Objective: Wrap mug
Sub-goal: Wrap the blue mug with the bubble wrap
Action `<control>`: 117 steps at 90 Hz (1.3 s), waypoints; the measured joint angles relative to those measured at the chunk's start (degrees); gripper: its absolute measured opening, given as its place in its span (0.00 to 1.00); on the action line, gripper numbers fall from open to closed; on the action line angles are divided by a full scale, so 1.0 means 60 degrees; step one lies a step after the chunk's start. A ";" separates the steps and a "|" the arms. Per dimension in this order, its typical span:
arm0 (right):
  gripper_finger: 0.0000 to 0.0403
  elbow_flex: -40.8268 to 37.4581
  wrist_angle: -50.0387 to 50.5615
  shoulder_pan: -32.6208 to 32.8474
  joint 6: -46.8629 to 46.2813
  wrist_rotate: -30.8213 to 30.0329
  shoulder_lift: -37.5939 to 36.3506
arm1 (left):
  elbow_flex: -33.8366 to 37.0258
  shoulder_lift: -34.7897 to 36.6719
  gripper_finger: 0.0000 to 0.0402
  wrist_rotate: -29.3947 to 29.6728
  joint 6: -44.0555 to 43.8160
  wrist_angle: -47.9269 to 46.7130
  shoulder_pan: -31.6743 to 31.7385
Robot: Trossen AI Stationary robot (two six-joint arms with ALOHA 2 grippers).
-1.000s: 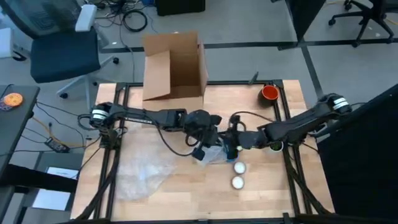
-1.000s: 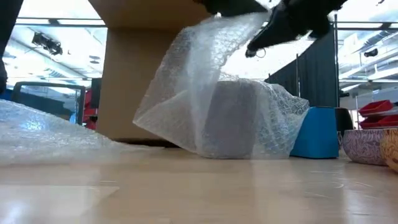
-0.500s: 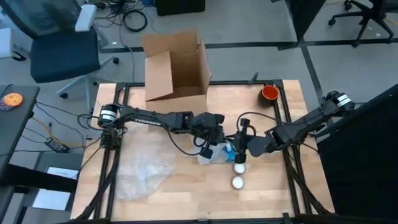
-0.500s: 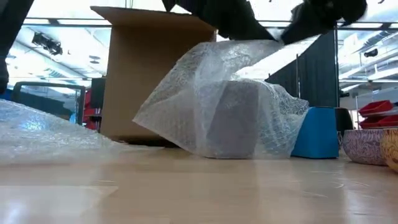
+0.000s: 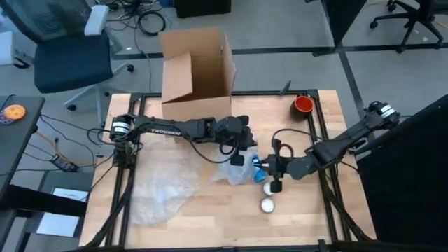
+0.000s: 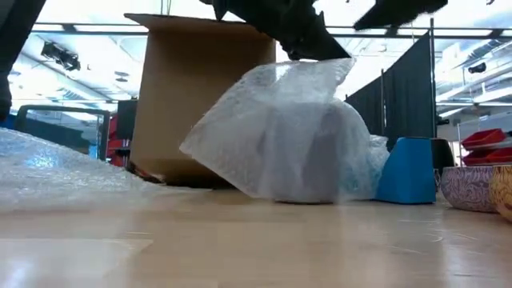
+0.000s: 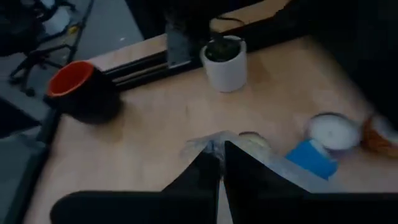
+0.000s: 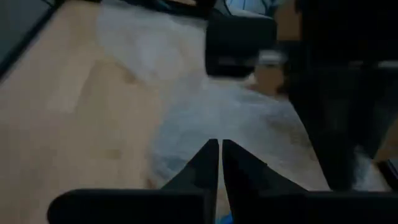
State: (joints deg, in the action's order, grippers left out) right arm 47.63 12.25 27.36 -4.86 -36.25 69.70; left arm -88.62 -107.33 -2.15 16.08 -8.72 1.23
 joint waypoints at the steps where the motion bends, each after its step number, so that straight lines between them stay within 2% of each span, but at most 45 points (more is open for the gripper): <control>1: 0.00 -0.0002 -0.0058 -0.0058 0.0000 0.0000 0.0075 | 0.0000 0.0000 0.00 -0.0030 -0.0005 0.0010 -0.0006; 17: 0.00 -0.0003 -0.1235 -0.0733 0.0365 0.0453 0.1158 | 0.0000 0.0000 0.07 -0.0202 0.0000 -0.0012 -0.0013; 38: 0.00 0.0002 -0.1544 -0.1212 0.0306 0.1151 0.2377 | 0.0007 0.0179 0.26 -0.0395 0.0100 -0.0470 -0.0024; 50: 0.00 0.0044 -0.1587 -0.1242 0.0313 0.1138 0.2709 | -0.0050 0.0858 0.33 -0.0752 0.0274 -0.1611 -0.0158; 57: 0.00 0.0001 -0.1404 -0.1254 0.0187 0.1444 0.2755 | -0.0186 0.1417 0.34 -0.1089 0.0324 -0.2021 -0.0355; 69: 0.00 0.0003 -0.1457 -0.1297 0.0391 0.1886 0.2728 | -0.0187 0.2194 0.34 -0.1420 0.0264 -0.3793 -0.0902; 80: 0.00 0.0004 -0.1501 -0.1301 0.0577 0.2197 0.2825 | -0.0102 0.2274 0.34 -0.0909 0.0217 -0.4460 -0.1536; 95: 0.00 0.0008 -0.1503 -0.1337 0.0824 0.2268 0.2880 | -0.0157 0.2532 0.34 0.0485 0.0211 -0.4322 -0.2165; 110: 0.00 0.0242 -0.1116 -0.1384 0.0838 0.2457 0.2880 | -0.0113 0.2861 0.34 0.0721 -0.0114 -0.3929 -0.2656; 117: 0.00 0.0558 -0.0641 -0.1414 0.0878 0.2673 0.2945 | -0.0164 0.3039 0.34 0.0779 -0.0472 -0.4322 -0.2895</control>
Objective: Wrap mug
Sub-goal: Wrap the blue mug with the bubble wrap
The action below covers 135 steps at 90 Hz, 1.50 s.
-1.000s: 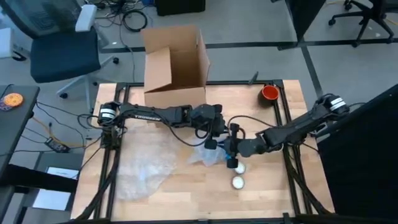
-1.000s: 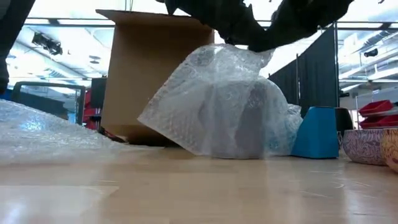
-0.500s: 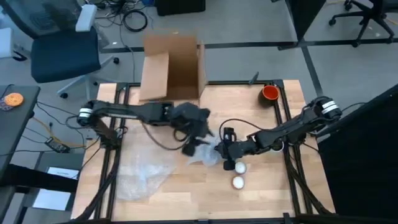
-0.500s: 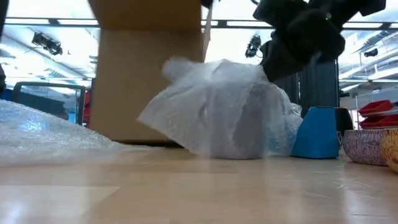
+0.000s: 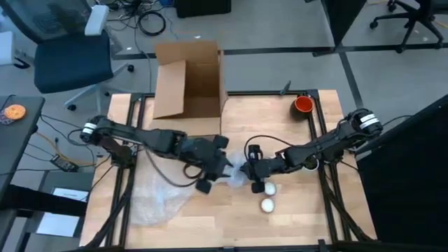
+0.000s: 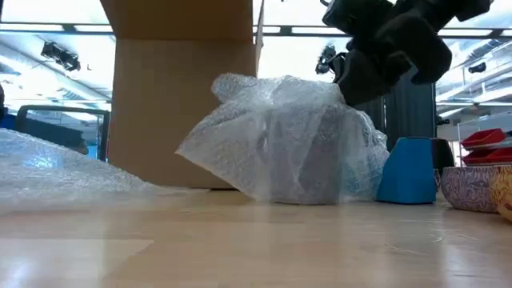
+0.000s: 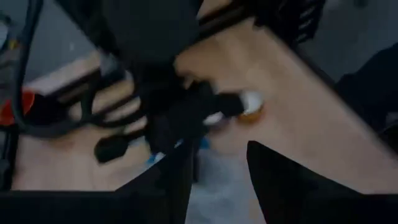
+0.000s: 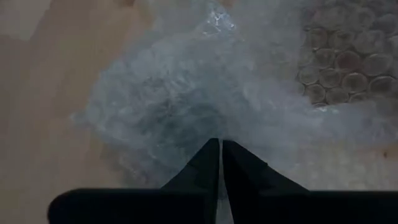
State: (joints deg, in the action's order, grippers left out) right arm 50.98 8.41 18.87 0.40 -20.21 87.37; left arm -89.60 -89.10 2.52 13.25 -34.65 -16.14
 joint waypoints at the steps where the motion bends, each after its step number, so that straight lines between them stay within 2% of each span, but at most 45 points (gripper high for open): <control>1: 0.00 0.0054 0.0074 -0.0004 0.0016 0.0021 0.0022 | -0.0002 0.0004 0.34 0.0037 -0.0052 -0.0114 -0.0029; 14: 0.00 0.0953 0.1262 -0.0137 0.0272 0.0416 0.0516 | 0.0076 -0.0172 0.34 0.1241 -0.1592 -0.1531 -0.0420; 29: 0.00 0.2263 0.2656 -0.0381 0.0746 0.1095 0.1564 | 0.0095 0.0020 0.34 0.2756 -0.3030 -0.1389 -0.1751; 47: 0.00 0.3996 0.4551 -0.0645 0.1215 0.1562 0.2672 | 0.0124 -0.0059 0.34 0.4204 -0.5067 -0.1979 -0.3282; 61: 0.00 0.5061 0.5700 -0.1048 0.1220 0.2498 0.3575 | 0.0117 -0.0017 0.34 0.4478 -0.6295 -0.2333 -0.4222; 72: 0.00 0.5551 0.5998 -0.1260 0.1236 0.3142 0.4332 | 0.0481 -0.0182 0.34 0.4714 -0.7036 -0.2289 -0.4438; 83: 0.00 0.6033 0.6571 -0.1362 0.1239 0.3235 0.4831 | 0.1522 -0.0201 0.34 0.4697 -0.7745 -0.1451 -0.4466; 106: 0.00 0.7608 0.8650 -0.1110 0.0935 0.3026 0.4761 | 0.3970 -0.0212 0.34 0.5250 -0.7727 0.1361 -0.4315; 122: 0.00 0.8903 1.0431 -0.0939 0.0478 0.3049 0.4722 | 0.5024 -0.0212 0.34 0.6260 -0.7419 0.2642 -0.4037; 135: 0.00 0.9803 1.0820 -0.0969 -0.0058 0.2523 0.4688 | 0.5752 -0.0212 0.34 0.6503 -0.7426 0.3747 -0.3947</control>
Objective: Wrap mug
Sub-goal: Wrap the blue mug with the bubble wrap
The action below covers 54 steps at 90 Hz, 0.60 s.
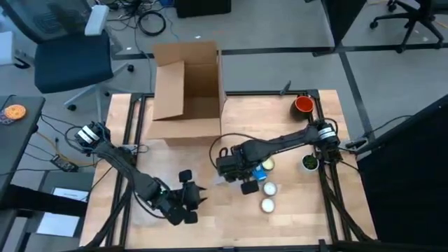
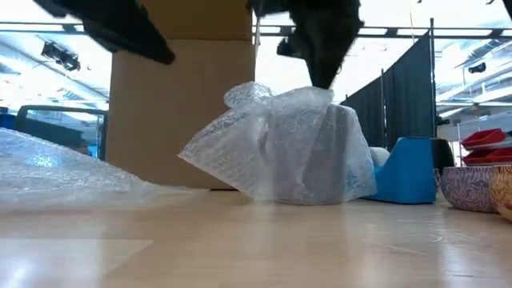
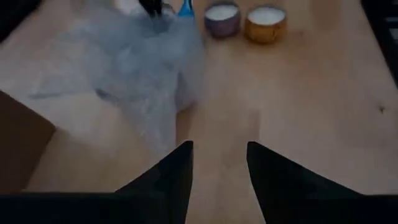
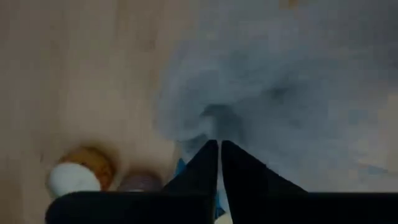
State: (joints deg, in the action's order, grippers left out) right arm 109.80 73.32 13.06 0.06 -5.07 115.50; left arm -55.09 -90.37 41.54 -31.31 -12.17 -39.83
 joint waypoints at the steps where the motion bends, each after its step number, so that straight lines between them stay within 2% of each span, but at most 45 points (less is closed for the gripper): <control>1: 0.00 0.0022 -0.0078 -0.0002 -0.0009 -0.0098 -0.0002 | 0.0052 0.0000 0.34 0.0001 0.0003 0.0092 0.0002; 11: 0.00 0.0073 -0.0971 -0.0055 -0.0013 -0.1053 0.0015 | 0.0376 0.0000 0.34 0.0026 -0.0004 0.0368 0.0006; 20: 0.00 -0.0025 -0.1446 -0.0203 -0.0260 -0.1380 0.0054 | 0.0446 0.0004 0.34 0.0032 0.0015 0.0440 0.0003; 27: 0.00 -0.0275 -0.1338 -0.0328 -0.0684 -0.1270 0.0103 | 0.0492 0.0004 0.34 0.0054 0.0088 0.0383 0.0006; 39: 0.00 -0.1011 -0.1331 -0.0394 -0.1450 -0.0431 0.0095 | 0.0489 0.0000 0.34 0.0140 0.0524 0.0428 0.0011; 54: 0.00 -0.2406 -0.2085 -0.0281 -0.1921 -0.0229 0.0070 | 0.0485 0.0000 0.34 0.0320 0.1438 0.0438 0.0063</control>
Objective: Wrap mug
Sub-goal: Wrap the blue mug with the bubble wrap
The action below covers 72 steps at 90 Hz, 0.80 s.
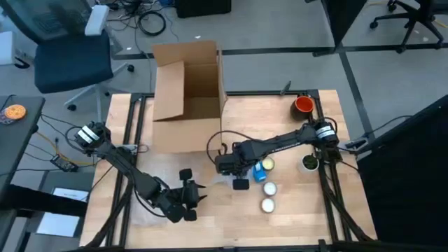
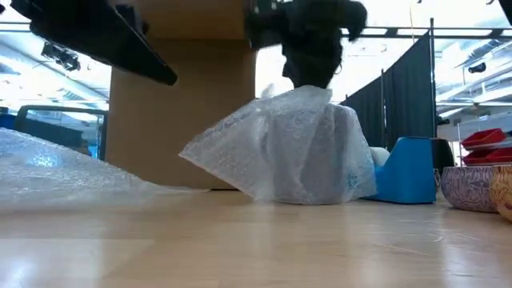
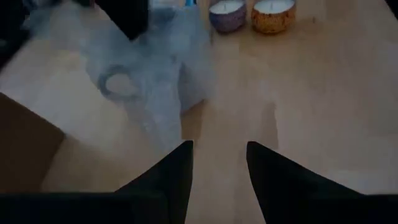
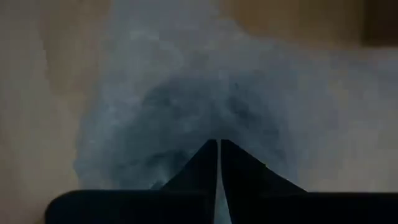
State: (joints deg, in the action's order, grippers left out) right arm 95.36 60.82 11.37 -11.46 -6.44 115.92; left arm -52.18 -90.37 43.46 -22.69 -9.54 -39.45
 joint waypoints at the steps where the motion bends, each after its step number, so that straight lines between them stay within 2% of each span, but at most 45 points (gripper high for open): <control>1: 0.00 -0.0081 -0.0049 0.0007 -0.0025 0.0045 0.0000 | 0.0000 0.0000 0.34 0.0002 0.0013 0.0000 0.0007; 10: 0.00 -0.0525 -0.0228 0.0016 -0.0194 0.0274 -0.0015 | 0.0000 0.0000 0.34 0.0024 0.0078 0.0010 0.0087; 20: 0.00 -0.0446 -0.0153 0.0012 -0.0040 0.0293 0.0000 | 0.0000 0.0000 0.34 0.0033 0.0071 0.0099 0.0087; 31: 0.00 0.0247 0.0527 0.0088 -0.0098 -0.0071 0.0036 | -0.0002 0.0002 0.34 0.0031 0.0260 0.0289 0.0082; 53: 0.00 0.2049 0.3089 0.0318 -0.1078 -0.0243 0.0029 | -0.0004 0.0000 0.34 0.0021 0.0256 0.0401 0.0093; 58: 0.00 0.2398 0.3571 0.0362 -0.1078 -0.0736 0.0029 | -0.0004 0.0000 0.34 -0.0047 0.0246 0.0417 0.0089; 72: 0.00 0.2869 0.3605 0.0254 -0.0989 -0.3186 0.0015 | -0.0008 0.0000 0.34 -0.0095 0.0242 0.0418 0.0074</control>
State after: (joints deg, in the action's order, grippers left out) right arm 112.57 82.44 12.89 -17.40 -25.56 116.01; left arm -52.23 -90.37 42.89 -21.23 -7.03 -39.00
